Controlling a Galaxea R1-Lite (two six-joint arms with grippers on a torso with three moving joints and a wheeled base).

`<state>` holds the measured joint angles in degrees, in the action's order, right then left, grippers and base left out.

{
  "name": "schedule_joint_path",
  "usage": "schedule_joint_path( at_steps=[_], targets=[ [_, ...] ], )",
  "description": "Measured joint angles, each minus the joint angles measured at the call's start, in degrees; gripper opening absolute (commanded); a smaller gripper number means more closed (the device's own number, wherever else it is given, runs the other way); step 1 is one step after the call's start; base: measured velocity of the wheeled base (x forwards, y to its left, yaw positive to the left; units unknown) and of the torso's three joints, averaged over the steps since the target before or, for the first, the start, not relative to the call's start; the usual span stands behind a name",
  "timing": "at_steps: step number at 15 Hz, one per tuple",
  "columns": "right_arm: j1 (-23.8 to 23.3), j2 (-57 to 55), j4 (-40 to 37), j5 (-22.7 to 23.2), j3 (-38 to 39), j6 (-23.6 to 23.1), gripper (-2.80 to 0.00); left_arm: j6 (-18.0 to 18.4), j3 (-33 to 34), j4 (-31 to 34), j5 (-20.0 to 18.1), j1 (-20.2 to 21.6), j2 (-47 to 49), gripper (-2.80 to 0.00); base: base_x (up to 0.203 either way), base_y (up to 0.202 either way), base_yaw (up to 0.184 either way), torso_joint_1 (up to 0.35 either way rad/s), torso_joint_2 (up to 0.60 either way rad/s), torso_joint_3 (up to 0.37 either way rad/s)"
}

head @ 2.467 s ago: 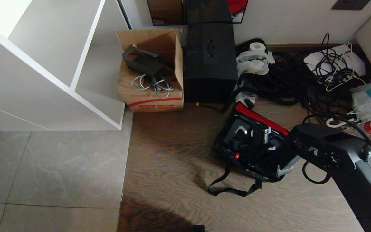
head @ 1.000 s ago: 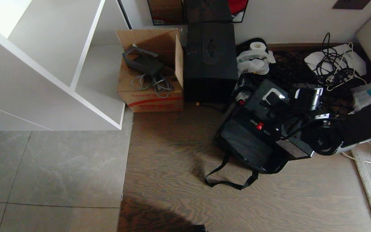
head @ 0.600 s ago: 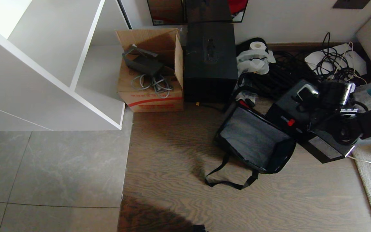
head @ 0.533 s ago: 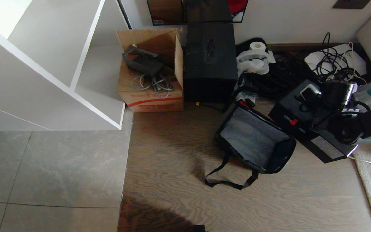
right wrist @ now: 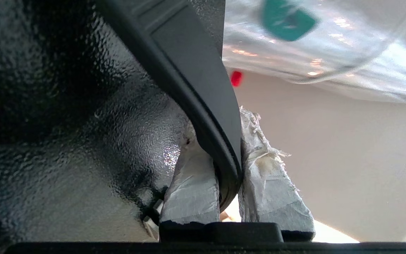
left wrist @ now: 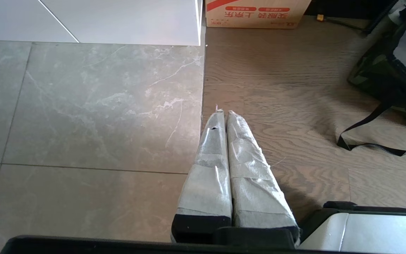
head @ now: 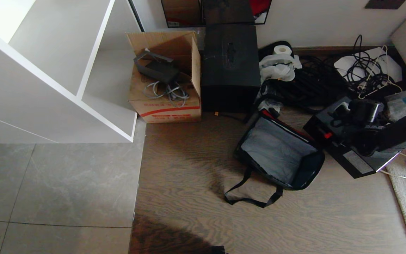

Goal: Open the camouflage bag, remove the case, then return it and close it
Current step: Release the handle

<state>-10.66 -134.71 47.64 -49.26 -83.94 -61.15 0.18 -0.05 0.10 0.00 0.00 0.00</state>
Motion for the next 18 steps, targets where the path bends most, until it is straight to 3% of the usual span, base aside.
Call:
schedule_joint_path(
  at_steps=[4,7,12,18],
  targets=[
    [2.24,-6.10,-0.23,0.23,-2.06,1.20,-2.80,0.00,0.00,0.00,0.00,0.00,0.00,-2.80,0.000,0.000,0.000,0.000,0.00,0.000],
    [5.77,-6.41,-0.52,0.40,2.15,3.05,-2.80,0.00,0.00,0.00,0.00,0.00,0.00,-2.80,0.000,0.000,0.000,0.000,0.00,0.000],
    [11.21,-4.29,-6.98,6.62,8.25,5.45,-2.80,-0.01,0.02,0.00,0.00,0.00,0.00,-2.80,0.000,0.000,0.000,0.000,0.00,0.000],
    [11.51,-7.53,-6.85,6.61,5.91,5.58,-2.80,0.00,0.02,0.00,0.00,0.00,0.00,-2.80,0.000,0.000,0.000,0.000,0.00,0.000]
  ],
)
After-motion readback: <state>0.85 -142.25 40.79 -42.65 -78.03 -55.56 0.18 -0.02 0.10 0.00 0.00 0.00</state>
